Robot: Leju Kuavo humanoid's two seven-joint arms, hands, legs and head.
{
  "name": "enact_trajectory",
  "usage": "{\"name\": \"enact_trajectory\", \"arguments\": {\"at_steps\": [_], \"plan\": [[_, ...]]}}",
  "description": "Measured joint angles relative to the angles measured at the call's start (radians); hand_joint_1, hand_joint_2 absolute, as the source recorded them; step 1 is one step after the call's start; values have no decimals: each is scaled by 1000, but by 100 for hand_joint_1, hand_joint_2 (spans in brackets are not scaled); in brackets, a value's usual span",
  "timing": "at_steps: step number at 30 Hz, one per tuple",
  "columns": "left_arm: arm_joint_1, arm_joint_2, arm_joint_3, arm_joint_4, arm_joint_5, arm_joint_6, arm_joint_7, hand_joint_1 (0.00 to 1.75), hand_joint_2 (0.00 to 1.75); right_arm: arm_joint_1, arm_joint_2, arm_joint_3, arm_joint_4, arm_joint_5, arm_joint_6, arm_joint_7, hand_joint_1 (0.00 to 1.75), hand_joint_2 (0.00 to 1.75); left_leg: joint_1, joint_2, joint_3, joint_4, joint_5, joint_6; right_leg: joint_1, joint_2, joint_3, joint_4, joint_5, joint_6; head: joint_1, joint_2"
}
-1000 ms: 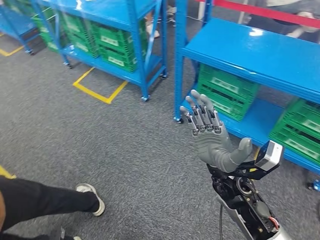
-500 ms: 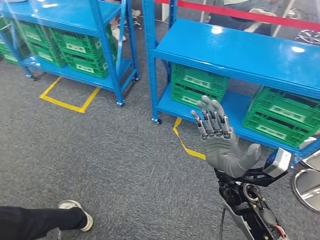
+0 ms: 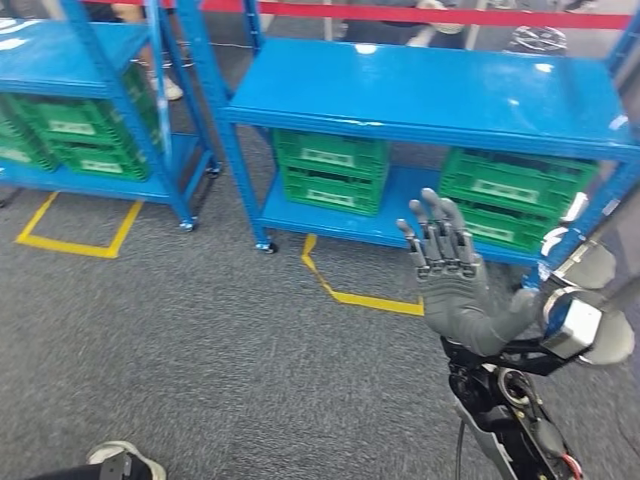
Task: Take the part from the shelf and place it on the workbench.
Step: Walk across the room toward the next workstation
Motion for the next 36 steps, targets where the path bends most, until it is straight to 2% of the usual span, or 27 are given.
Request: {"name": "enact_trajectory", "arguments": {"at_steps": [1, 2, 3, 4, 5, 7, 8, 11, 13, 15, 17, 19, 20, 21, 22, 24, 25, 26, 27, 29, 30, 31, 32, 34, 35, 36], "plan": [[2, 0, 0, 0, 1, 0, 0, 0, 0, 3, 0, 0, 0, -1, -3, 0, 0, 0, 0, -9, -36, 65, -20, 1, 1, 9, -1, 0, 0, -2, -7, 0], [3, 0, 0, 0, 2, 0, 0, 0, 0, 7, 0, 0, 0, -2, -6, 0, 0, 0, -1, -12, -58, 98, -21, 2, 2, 18, -2, 0, 1, -3, -11, 0], [4, 0, 0, 0, 2, 0, 0, 0, 0, 9, 0, -1, 0, -3, -9, 0, 0, 0, -2, -13, -60, 89, -2, 5, 3, 27, -1, 0, 1, -4, -16, 0], [5, 0, 0, 0, 2, 0, 0, 0, 0, 10, 0, -1, -1, -4, -10, 0, 0, 0, -2, -14, -41, 40, 34, 10, 4, 34, 0, 0, 1, -4, -19, 0], [5, 1, 0, 0, 2, 0, 0, 0, 0, 11, 0, -1, -2, -4, -10, 0, 0, 0, -3, -16, -7, -36, 75, 16, 5, 41, 1, 0, 1, -3, -23, 0], [3, 4, 0, 0, 2, 0, -1, 0, 0, 11, 0, -2, -5, -4, -11, 0, 0, 0, -6, -21, 50, -168, 128, 26, 9, 49, 2, 2, 1, 2, -30, 0], [1, 5, 0, 0, 2, 0, -1, 0, 0, 11, 0, -4, -6, -5, -11, 0, 0, 0, -7, -23, 64, -202, 137, 26, 12, 50, 1, 3, -4, 2, -30, 0], [0, 5, 0, 0, 4, 0, -1, 0, 0, 13, 0, -9, -6, -15, -14, -3, 0, 0, -11, -23, 68, -213, 135, 22, 11, 49, 2, 2, -11, 2, -20, 0], [1, 6, 0, 0, 5, 0, 1, 0, 0, 15, 0, -14, -6, -26, -15, -7, 0, 0, -16, -23, 71, -220, 135, 40, 6, 48, 10, -2, 5, 22, -18, 0], [1, 5, 0, 0, 5, 0, 1, 0, 0, 16, 0, -21, -7, -34, -14, -10, 0, 0, -11, -21, 85, -236, 137, 59, 6, 42, 10, 6, 6, 38, -17, 0], [2, 4, 0, 0, 6, 0, 1, 0, 0, 15, -1, -28, -9, -37, -13, -11, 0, 0, -6, -17, 100, -244, 137, 65, 5, 27, -18, 68, -36, 45, -4, 0], [3, 4, 0, 0, 6, 0, 1, 0, 0, 18, -1, -32, -10, -38, -13, -11, 0, 0, -5, -13, 106, -244, 131, 67, 1, 19, -84, 202, -99, 50, 8, 0], [3, 4, 0, 0, 7, 0, 1, 0, 0, 21, -1, -33, -11, -38, -13, -11, 0, 0, -5, -12, 110, -244, 128, 66, -2, 17, -116, 259, -118, 51, 12, 0], [4, 4, 0, 0, 7, 0, 1, 0, 0, 25, -1, -34, -11, -39, -12, -11, 0, 0, -4, -11, 115, -244, 123, 63, -4, 16, -133, 284, -119, 54, 14, 0], [5, 3, 0, 0, 8, 0, 1, 0, 0, 28, -1, -36, -11, -40, -12, -11, 0, 0, -2, -11, 123, -243, 117, 59, -7, 14, -130, 267, -98, 57, 17, 0], [8, 2, 0, 0, 8, 0, 1, 0, 0, 31, -1, -40, -11, -42, -12, -12, 0, 0, 4, -10, 145, -244, 101, 48, -12, 8, -75, 139, -19, 64, 25, 0], [8, 2, 0, 0, 8, 1, 1, 0, 0, 31, -1, -43, -11, -43, -11, -12, 0, 0, 5, -10, 154, -243, 93, 42, -10, 4, -50, 75, 0, 64, 29, 0], [7, 2, 0, 0, 8, 1, 1, 0, 0, 31, -1, -46, -11, -43, -10, -12, 0, 0, 5, -8, 160, -243, 87, 34, -7, 0, -29, 32, 10, 58, 35, 0], [6, 3, 0, 0, 8, 2, 1, 0, 0, 32, -2, -47, -11, -44, -10, -12, 0, 0, 4, -7, 164, -242, 82, 28, -4, -1, -21, 14, 4, 49, 38, 0], [5, 2, 1, 0, 9, 3, 1, 0, 0, 35, -2, -49, -12, -46, -9, -12, 0, 0, 1, -5, 166, -235, 79, 15, -2, 2, -12, 10, -1, 26, 36, 0], [5, 2, 1, 0, 9, 3, 1, 0, 0, 36, -2, -49, -13, -47, -8, -12, 0, 0, 1, -5, 159, -216, 83, 11, -3, 5, -7, 7, -1, 19, 30, 0], [3, 1, 1, 0, 9, 3, 1, 0, 0, 35, -2, -50, -14, -48, -7, -13, 0, 0, 2, -7, 139, -178, 85, 6, -4, 7, 2, 3, -4, 13, 24, 0], [2, 1, 1, 0, 9, 3, 1, 0, 0, 34, -2, -50, -15, -48, -6, -13, 0, 0, 2, -8, 102, -120, 81, 3, -6, 9, 10, -1, -7, 7, 19, 0], [1, 1, 1, 0, 9, 3, 1, 0, 0, 34, -2, -50, -16, -48, -5, -13, 0, 0, 1, -11, 0, 20, 41, 0, -4, 11, 27, -7, -19, -2, 4, 0], [2, 1, 1, 0, 9, 3, 1, 0, 0, 35, -2, -49, -16, -48, -5, -12, 0, 0, 1, -12, -46, 71, 15, 0, -3, 14, 35, -8, -27, -5, -2, 0], [4, 1, 1, 0, 10, 3, 1, 0, 0, 36, -2, -49, -16, -48, -5, -12, 0, 0, 0, -12, -77, 92, 1, 2, 0, 17, 45, -8, -35, -7, -8, 0]]}}
